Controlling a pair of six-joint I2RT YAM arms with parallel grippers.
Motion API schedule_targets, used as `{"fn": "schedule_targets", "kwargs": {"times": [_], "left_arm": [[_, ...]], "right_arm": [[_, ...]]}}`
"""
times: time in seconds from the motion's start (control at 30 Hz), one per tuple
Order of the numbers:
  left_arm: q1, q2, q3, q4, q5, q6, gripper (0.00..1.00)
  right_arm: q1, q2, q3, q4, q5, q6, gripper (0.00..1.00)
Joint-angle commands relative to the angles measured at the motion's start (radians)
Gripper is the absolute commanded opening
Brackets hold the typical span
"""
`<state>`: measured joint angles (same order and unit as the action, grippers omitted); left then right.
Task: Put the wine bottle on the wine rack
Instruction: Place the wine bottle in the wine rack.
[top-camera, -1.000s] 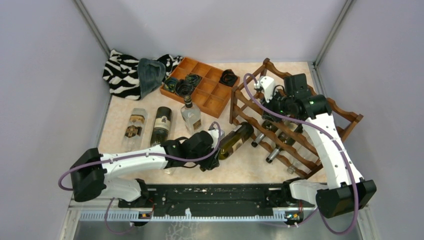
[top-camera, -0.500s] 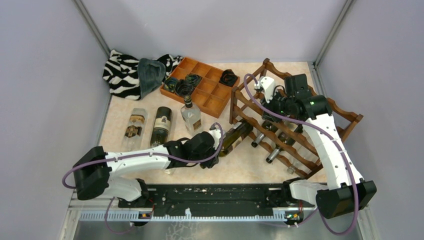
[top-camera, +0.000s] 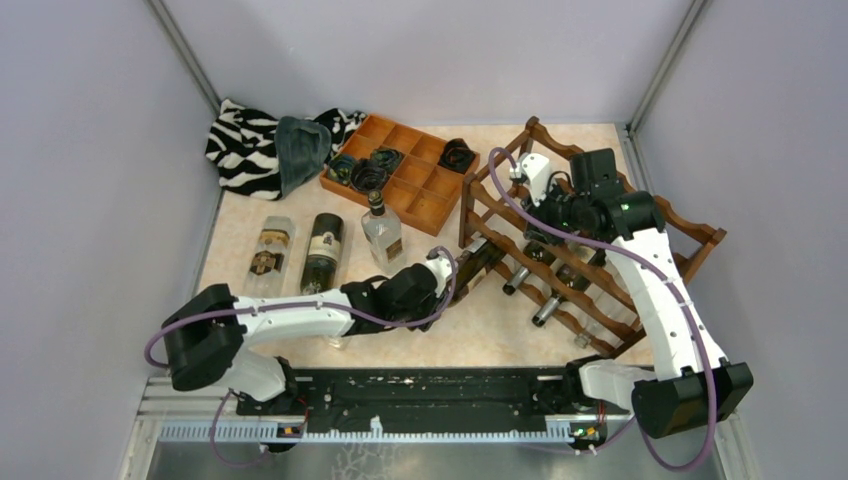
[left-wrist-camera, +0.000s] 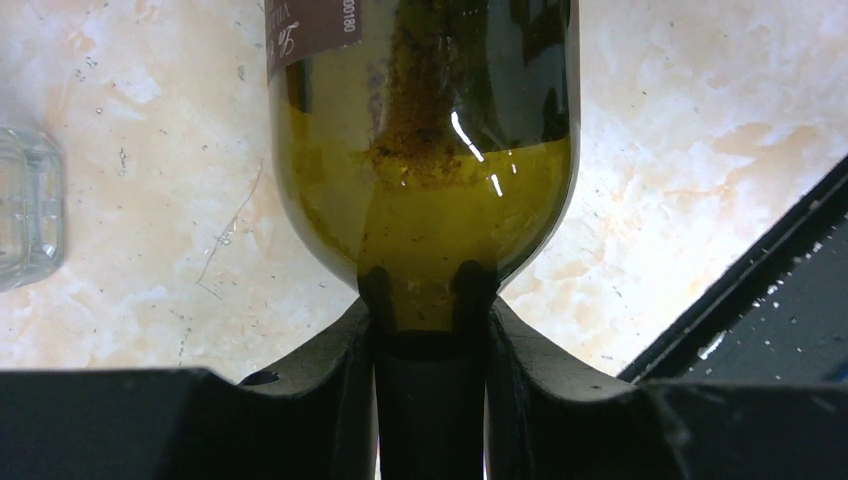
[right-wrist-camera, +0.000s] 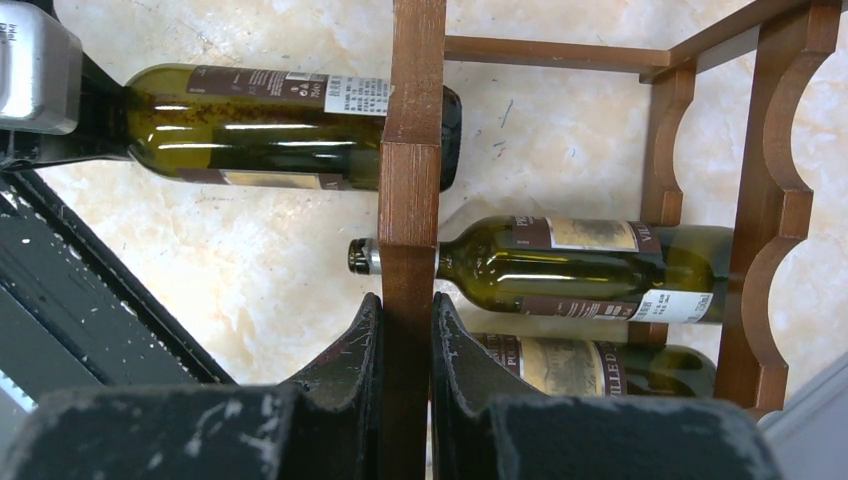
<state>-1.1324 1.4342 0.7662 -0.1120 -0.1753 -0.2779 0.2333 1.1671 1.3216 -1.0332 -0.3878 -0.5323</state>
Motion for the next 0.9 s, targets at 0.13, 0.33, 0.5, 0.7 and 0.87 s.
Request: {"fn": "schedule_targets", "kwargs": {"times": [0.13,0.33,0.5,0.7,0.87], "left_arm": [[0.005,0.045,0.07,0.127,-0.024,0.046,0.0],[0.026,0.092,0.108,0.17,0.004,0.072,0.0],[0.04,0.137,0.142,0.19,0.01,0.073,0.0],[0.062,0.19,0.185,0.205,0.013,0.072,0.0],[0.077,0.218,0.216,0.225,0.019,0.077,0.0]], "right_arm": [[0.0,-0.055,0.015,0.033,-0.099,-0.038,0.0],[0.0,-0.059,0.01,0.037,-0.106,-0.039,0.0],[0.0,-0.067,-0.002,0.044,-0.112,-0.038,0.0],[0.0,-0.069,-0.004,0.047,-0.12,-0.038,0.0],[0.0,-0.069,-0.005,0.053,-0.126,-0.033,0.0]]}}
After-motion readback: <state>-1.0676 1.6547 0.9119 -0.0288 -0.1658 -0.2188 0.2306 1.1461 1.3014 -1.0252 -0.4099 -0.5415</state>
